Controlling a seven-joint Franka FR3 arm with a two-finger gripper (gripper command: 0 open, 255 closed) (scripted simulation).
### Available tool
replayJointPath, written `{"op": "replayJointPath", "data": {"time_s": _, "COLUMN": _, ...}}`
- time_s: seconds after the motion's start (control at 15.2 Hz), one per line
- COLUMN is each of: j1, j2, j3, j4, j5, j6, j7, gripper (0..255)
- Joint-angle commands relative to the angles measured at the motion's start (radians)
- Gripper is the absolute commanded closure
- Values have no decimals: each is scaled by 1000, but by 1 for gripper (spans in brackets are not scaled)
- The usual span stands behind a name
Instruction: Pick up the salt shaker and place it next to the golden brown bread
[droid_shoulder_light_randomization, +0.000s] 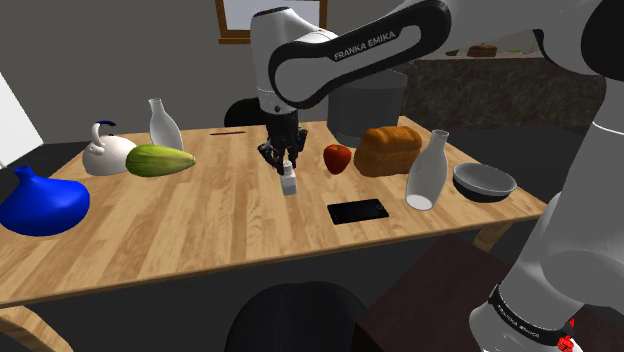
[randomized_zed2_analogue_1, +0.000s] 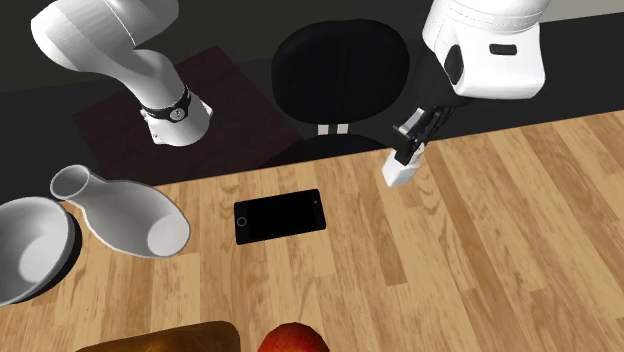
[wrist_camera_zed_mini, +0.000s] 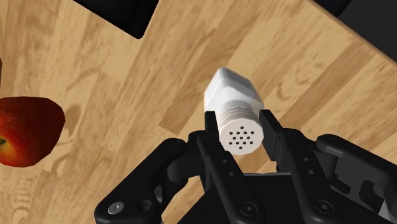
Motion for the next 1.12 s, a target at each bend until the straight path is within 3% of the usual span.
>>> {"op": "replayJointPath", "data": {"time_s": 0.0, "j1": 0, "j2": -5, "j3": 0, "j4": 22, "j5": 3, "j6": -27, "j7": -5, "gripper": 255}}
{"op": "replayJointPath", "data": {"time_s": 1.06, "j1": 4, "j2": -12, "j3": 4, "j4": 229, "j5": 14, "j6": -238, "j7": -31, "gripper": 255}}
